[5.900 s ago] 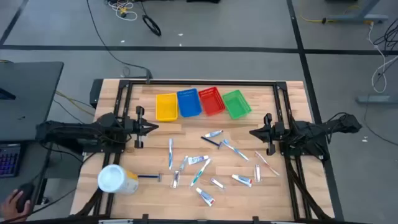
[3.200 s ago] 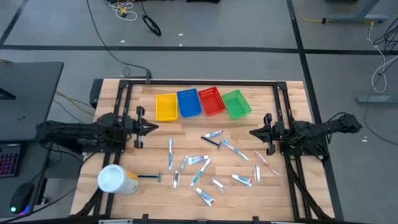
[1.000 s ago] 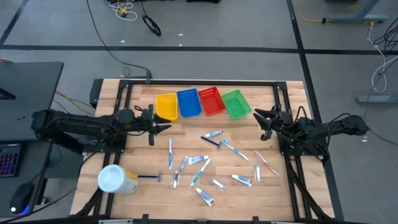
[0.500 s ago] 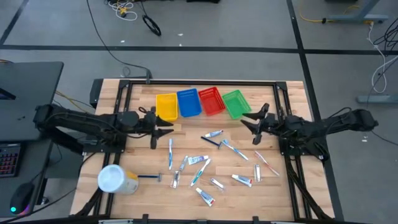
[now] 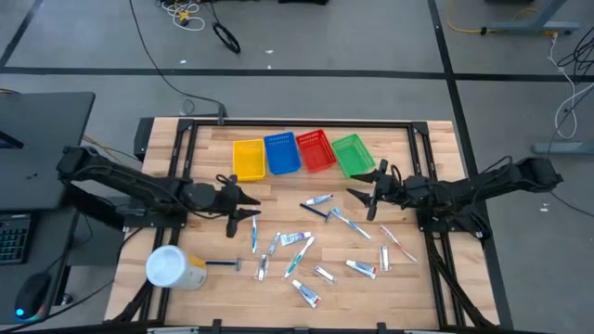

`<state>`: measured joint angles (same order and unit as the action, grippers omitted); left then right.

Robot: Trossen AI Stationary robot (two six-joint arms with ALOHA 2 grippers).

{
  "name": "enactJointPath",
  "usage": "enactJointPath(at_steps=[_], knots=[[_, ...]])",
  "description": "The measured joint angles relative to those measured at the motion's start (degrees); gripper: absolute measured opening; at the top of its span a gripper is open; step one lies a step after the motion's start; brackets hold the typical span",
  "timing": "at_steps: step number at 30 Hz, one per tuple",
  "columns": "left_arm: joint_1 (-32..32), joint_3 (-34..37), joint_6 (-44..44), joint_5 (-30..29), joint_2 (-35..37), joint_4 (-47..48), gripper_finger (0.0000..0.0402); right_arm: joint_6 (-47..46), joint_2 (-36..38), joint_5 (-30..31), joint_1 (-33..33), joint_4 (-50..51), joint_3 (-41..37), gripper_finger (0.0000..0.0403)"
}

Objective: Pick & Place Travel size toiletries
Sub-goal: Put the top left nail cutter into the yellow bin

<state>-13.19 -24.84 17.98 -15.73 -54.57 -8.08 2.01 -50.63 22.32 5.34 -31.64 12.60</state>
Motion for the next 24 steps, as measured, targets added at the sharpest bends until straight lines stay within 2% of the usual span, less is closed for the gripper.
enactJointPath(at_steps=[7,10,17,24], knots=[[-3.3,-4.4,3.2,0.0,-10.3,0.4,0.0140,-0.1,-1.2,0.0,-2.0,-3.1,0.1,0.0220],[-4.3,-8.7,4.6,-0.5,-14.6,4.4,0.0140,-0.1,-1.2,0.0,-2.6,-3.3,0.1,0.0220],[-5.5,-19.1,16.9,-1.0,-23.6,19.9,0.0140,-0.1,-1.2,0.0,-2.8,-3.3,0.1,0.0220],[-7.4,-23.6,21.1,1.5,-32.3,21.1,0.0139,-0.1,-1.2,0.0,-2.8,-3.1,0.1,0.0220]])
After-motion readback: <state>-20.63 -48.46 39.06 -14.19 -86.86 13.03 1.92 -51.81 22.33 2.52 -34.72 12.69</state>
